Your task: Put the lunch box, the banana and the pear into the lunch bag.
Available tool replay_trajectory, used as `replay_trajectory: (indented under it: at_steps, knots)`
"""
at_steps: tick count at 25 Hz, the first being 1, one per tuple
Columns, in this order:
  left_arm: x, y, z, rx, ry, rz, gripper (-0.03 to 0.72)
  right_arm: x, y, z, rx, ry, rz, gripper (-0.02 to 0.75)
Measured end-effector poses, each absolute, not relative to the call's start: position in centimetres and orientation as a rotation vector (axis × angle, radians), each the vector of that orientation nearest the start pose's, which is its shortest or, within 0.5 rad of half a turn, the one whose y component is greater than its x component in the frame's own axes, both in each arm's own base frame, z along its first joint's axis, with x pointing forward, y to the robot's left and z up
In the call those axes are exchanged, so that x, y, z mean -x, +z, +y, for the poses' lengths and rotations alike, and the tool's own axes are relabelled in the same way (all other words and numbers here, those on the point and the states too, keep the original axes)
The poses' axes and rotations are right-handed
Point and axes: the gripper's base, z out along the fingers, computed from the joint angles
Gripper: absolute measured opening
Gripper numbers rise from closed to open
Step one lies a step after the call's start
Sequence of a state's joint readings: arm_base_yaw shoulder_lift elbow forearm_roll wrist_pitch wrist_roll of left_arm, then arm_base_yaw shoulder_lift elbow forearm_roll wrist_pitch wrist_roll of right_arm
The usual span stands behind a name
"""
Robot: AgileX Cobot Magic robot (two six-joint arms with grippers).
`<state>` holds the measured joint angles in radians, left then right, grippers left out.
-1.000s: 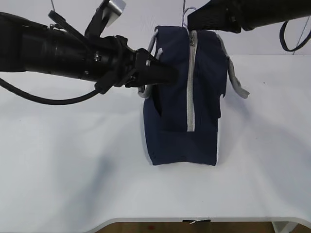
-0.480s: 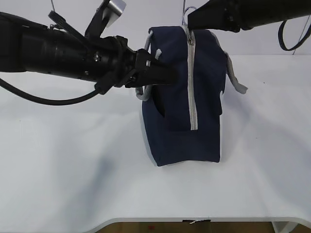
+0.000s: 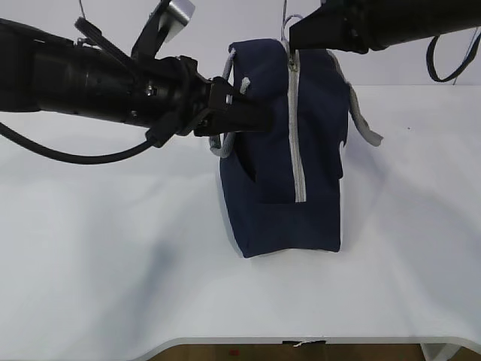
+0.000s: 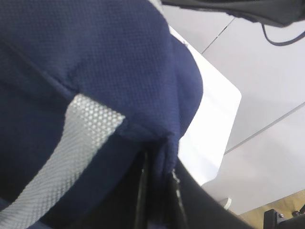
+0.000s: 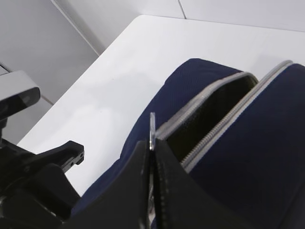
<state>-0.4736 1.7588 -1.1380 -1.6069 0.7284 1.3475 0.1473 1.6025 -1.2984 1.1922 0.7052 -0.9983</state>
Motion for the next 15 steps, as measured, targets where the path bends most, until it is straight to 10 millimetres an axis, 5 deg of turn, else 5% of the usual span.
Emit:
replay_trajectory:
  at_steps: [15]
  knots:
    - [-30.59,25.16,-22.65,-0.727,-1.203,2.036,0.046,-34.97,33.47,10.7,0.435,0.821,2.025,0.006]
